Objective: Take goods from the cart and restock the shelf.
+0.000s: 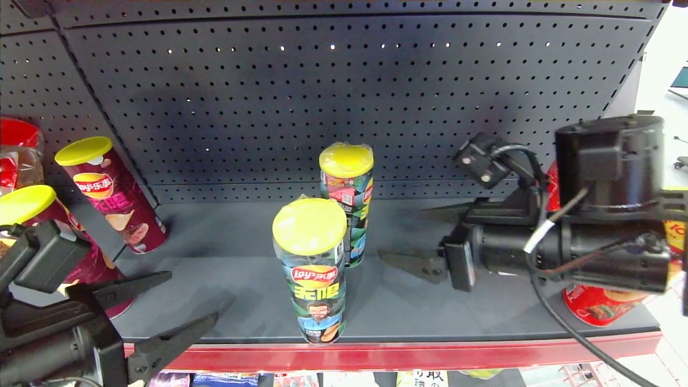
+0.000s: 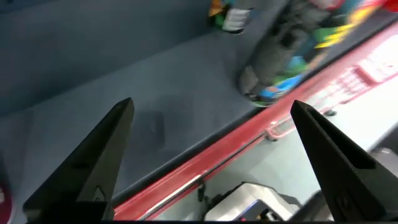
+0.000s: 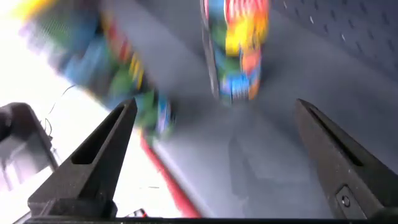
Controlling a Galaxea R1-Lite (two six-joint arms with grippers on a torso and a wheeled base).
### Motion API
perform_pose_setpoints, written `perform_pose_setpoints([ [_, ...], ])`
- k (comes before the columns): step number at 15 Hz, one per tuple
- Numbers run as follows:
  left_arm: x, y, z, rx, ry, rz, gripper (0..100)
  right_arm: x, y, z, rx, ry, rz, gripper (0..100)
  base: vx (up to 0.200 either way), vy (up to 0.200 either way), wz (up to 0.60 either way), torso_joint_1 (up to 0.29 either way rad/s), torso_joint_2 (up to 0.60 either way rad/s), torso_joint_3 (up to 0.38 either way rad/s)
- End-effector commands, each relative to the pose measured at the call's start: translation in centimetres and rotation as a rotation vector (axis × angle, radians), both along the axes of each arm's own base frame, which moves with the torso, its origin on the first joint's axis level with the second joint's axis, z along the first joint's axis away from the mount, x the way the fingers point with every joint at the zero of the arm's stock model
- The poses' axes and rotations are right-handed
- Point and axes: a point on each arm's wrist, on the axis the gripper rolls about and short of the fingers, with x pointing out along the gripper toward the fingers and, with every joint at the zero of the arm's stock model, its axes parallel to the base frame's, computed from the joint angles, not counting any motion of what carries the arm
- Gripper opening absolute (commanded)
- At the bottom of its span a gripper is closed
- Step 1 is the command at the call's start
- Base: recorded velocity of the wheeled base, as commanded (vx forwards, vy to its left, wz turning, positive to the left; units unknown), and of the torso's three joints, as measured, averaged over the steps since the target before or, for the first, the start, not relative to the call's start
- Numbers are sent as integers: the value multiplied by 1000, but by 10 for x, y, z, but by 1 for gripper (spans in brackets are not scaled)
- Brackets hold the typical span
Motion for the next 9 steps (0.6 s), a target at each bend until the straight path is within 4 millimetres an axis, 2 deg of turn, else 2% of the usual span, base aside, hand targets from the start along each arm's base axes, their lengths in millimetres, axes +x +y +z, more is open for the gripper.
perform_pose_setpoints([
  [1, 10, -4, -8, 41, 41, -11, 100, -53, -46, 4, 43, -37, -13, 100, 0, 0, 0, 0, 0, 0],
  [5, 28, -11, -30, 172, 102, -70, 100, -102, -88, 14, 139, -142, -16, 100, 0, 0, 0, 0, 0, 0],
  [9, 49, -21, -45, 271, 137, -139, 100, -122, -109, 36, 220, -261, -87, 100, 0, 0, 0, 0, 0, 0],
])
